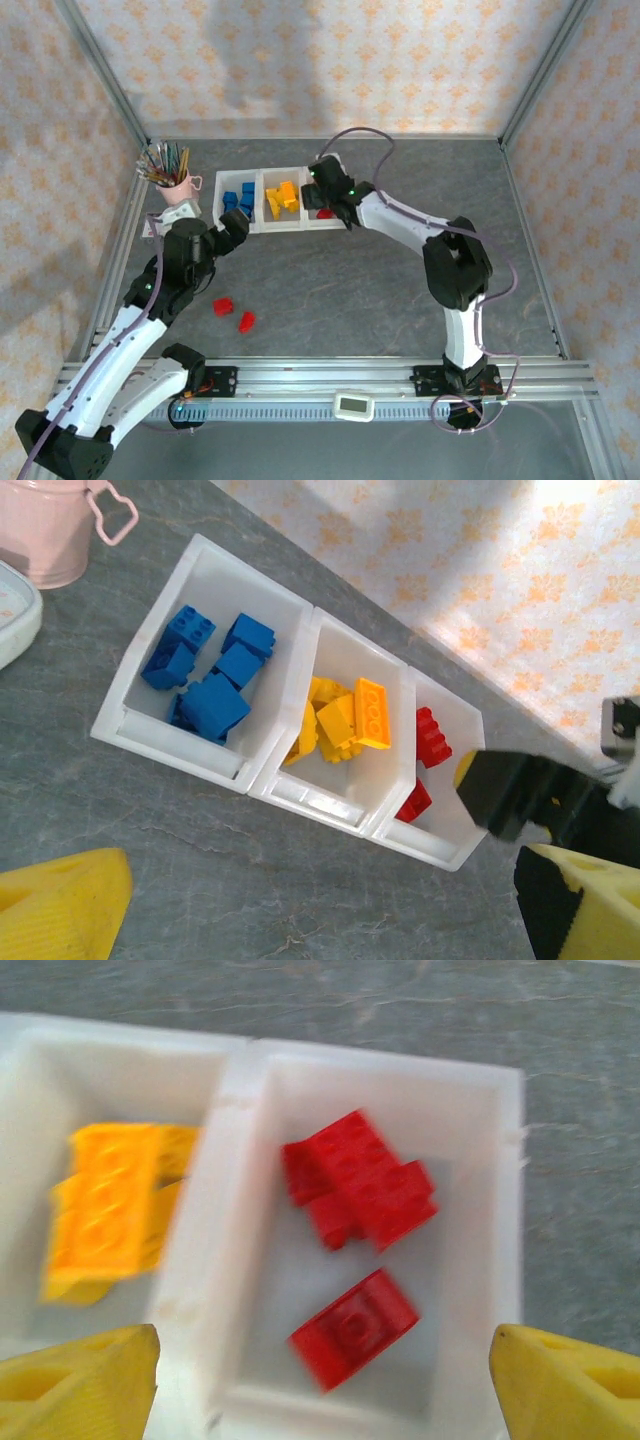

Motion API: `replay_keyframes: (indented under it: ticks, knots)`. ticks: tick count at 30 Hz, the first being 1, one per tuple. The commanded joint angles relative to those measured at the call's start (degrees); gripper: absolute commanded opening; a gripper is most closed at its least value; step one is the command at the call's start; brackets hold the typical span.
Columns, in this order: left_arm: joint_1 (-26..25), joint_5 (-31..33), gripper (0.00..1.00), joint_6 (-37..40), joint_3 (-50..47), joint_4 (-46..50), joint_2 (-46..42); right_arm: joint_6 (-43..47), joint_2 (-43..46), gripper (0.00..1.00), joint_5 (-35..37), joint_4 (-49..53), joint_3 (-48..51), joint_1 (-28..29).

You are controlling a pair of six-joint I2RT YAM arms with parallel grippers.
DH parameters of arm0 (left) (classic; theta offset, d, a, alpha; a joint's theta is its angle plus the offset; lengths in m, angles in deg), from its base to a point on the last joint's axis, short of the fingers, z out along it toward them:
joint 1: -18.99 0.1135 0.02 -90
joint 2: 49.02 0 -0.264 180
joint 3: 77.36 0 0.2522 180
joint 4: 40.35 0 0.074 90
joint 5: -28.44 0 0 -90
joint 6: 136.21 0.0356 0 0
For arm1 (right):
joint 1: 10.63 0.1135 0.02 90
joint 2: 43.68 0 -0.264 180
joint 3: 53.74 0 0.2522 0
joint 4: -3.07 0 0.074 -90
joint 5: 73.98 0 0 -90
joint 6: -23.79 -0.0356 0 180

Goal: Sort the legos into containers by color
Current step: Pick up the lego from the bottom-left of the table.

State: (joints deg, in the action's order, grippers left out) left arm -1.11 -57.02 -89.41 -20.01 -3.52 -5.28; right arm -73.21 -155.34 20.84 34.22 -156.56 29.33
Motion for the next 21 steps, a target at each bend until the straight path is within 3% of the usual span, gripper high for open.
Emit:
replay_keyframes:
  ticks: [1,14,21]
  knots:
    - [0.41,2.16,0.99,-0.78,0.03,4.71,-2.58,-1.20,5.28,0.86,-2.71,-1.58,4.35,3.80]
    - [0.41,6.00,0.99,-5.98,-1.15,17.93,-10.17,-8.54,10.61,0.90,-6.40,-4.78,18.77,20.91]
    - [0.41,7.17,0.99,-8.87,-1.05,21.27,-13.45,-10.13,7.44,0.92,-7.57,-8.10,19.23,27.65]
